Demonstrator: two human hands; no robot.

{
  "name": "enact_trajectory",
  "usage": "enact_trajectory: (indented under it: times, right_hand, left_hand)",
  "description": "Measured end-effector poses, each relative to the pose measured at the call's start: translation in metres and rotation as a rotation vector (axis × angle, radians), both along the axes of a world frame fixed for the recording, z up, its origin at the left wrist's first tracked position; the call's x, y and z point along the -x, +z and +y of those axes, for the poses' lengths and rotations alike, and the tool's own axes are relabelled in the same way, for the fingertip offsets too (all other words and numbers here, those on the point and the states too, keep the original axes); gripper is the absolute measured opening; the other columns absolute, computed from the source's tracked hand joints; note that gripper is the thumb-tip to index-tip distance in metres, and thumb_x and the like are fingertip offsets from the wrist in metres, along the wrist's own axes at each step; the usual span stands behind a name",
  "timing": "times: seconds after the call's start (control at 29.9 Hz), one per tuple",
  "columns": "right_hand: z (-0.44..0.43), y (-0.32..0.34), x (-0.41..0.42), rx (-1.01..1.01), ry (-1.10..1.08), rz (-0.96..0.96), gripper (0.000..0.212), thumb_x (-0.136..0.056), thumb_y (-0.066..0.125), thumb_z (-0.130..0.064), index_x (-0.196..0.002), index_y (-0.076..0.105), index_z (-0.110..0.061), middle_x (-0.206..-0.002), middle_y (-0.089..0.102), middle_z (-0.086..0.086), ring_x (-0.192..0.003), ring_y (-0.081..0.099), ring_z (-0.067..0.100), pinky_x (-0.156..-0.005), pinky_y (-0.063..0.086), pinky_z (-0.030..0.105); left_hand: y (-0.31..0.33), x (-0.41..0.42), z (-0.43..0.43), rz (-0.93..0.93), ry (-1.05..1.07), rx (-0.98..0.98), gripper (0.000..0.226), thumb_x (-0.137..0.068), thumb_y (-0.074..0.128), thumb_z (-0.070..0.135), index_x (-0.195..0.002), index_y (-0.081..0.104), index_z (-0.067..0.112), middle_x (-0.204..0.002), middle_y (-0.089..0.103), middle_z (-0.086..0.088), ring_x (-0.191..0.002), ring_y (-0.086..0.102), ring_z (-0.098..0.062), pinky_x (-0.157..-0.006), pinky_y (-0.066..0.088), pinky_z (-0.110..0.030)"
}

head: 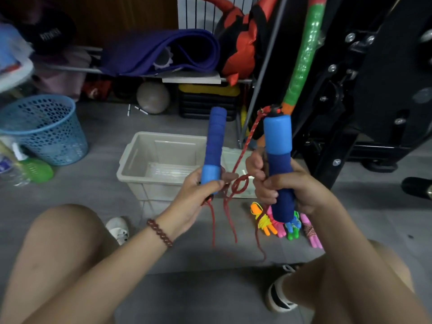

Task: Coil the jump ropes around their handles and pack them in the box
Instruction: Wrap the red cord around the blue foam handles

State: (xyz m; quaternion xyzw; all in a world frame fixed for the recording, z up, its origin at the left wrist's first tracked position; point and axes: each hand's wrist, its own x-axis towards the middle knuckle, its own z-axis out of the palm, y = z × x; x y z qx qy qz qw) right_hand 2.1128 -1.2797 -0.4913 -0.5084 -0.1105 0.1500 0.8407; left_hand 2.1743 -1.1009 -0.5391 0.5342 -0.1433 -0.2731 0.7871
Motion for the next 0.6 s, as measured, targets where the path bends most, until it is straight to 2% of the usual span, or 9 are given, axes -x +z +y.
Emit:
enact_trajectory:
  times: [0.1,0.2,0.27,0.37,0.43,0.47,0.53,0.6]
  right_hand:
    - [0.002,-0.001,-0.001,-0.027,0.056,-0.005,0.027,-0.069,0.048,0.006,-0.087,0.056,-0.013,-0.077,0.048,0.002,-0.046,0.043,0.007,-0.046,0.038,0.021]
    - [0.002,0.002,0.000,0.040,-0.038,-0.032,0.026,-0.068,0.051,0.005,-0.086,0.056,-0.013,-0.077,0.046,0.004,-0.046,0.042,0.009,-0.046,0.039,0.021]
    - [0.000,0.005,0.000,0.169,-0.243,-0.025,0.026,-0.065,0.054,0.007,-0.083,0.055,-0.013,-0.075,0.048,0.003,-0.045,0.043,0.012,-0.046,0.041,0.022]
    - [-0.017,-0.003,-0.008,0.447,-0.675,0.113,0.024,-0.078,0.058,0.010,-0.082,0.051,-0.012,-0.074,0.050,0.004,-0.052,0.056,0.016,-0.050,0.053,0.025]
    - [-0.027,-0.011,-0.011,0.723,-0.854,0.164,0.029,-0.081,0.061,0.010,-0.093,0.048,-0.013,-0.080,0.052,0.006,-0.068,0.060,0.020,-0.052,0.054,0.021]
    - [-0.029,-0.013,-0.011,0.841,-0.896,0.157,0.039,-0.080,0.064,0.010,-0.104,0.044,-0.014,-0.084,0.053,0.006,-0.070,0.058,0.022,-0.048,0.052,0.019]
    - [-0.028,-0.014,-0.009,0.915,-0.896,0.072,0.068,-0.078,0.068,0.008,-0.129,0.029,-0.017,-0.090,0.051,0.007,-0.063,0.055,0.018,-0.042,0.048,0.018]
    - [-0.017,-0.013,-0.009,0.913,-0.801,-0.046,0.078,-0.081,0.068,0.002,-0.137,0.022,-0.028,-0.100,0.048,0.009,-0.064,0.053,0.016,-0.043,0.049,0.023]
  left_hand:
    - [0.000,0.007,-0.009,-0.075,-0.084,-0.073,0.026,-0.078,0.060,-0.015,-0.087,0.051,0.008,-0.070,0.067,0.010,-0.069,0.062,-0.001,-0.067,0.049,-0.015]
    - [0.001,0.006,-0.009,-0.155,-0.122,-0.173,0.030,-0.070,0.070,-0.009,-0.086,0.054,0.009,-0.070,0.061,0.005,-0.066,0.057,-0.007,-0.064,0.047,-0.022]
    - [0.004,0.003,-0.005,-0.195,-0.075,-0.238,0.030,-0.072,0.070,-0.009,-0.083,0.053,0.012,-0.066,0.058,0.007,-0.062,0.053,-0.005,-0.059,0.046,-0.020]
    - [0.010,-0.002,0.003,-0.218,0.068,-0.235,0.030,-0.073,0.072,-0.006,-0.084,0.054,0.015,-0.066,0.058,0.008,-0.060,0.056,-0.003,-0.058,0.049,-0.017]
    - [0.013,-0.008,0.009,-0.204,0.154,-0.202,0.029,-0.073,0.072,-0.006,-0.084,0.054,0.014,-0.068,0.060,0.006,-0.061,0.059,-0.005,-0.059,0.051,-0.018]
    - [0.015,-0.010,0.010,-0.189,0.197,-0.193,0.028,-0.073,0.071,-0.006,-0.084,0.054,0.014,-0.067,0.061,0.006,-0.062,0.060,-0.006,-0.060,0.052,-0.018]
    - [0.014,-0.014,0.012,-0.157,0.262,-0.191,0.027,-0.074,0.071,-0.004,-0.083,0.054,0.016,-0.065,0.062,0.009,-0.064,0.060,-0.009,-0.060,0.051,-0.019]
    - [0.013,-0.015,0.012,-0.146,0.290,-0.210,0.026,-0.075,0.072,-0.001,-0.082,0.055,0.018,-0.063,0.061,0.011,-0.067,0.059,-0.011,-0.061,0.049,-0.022]
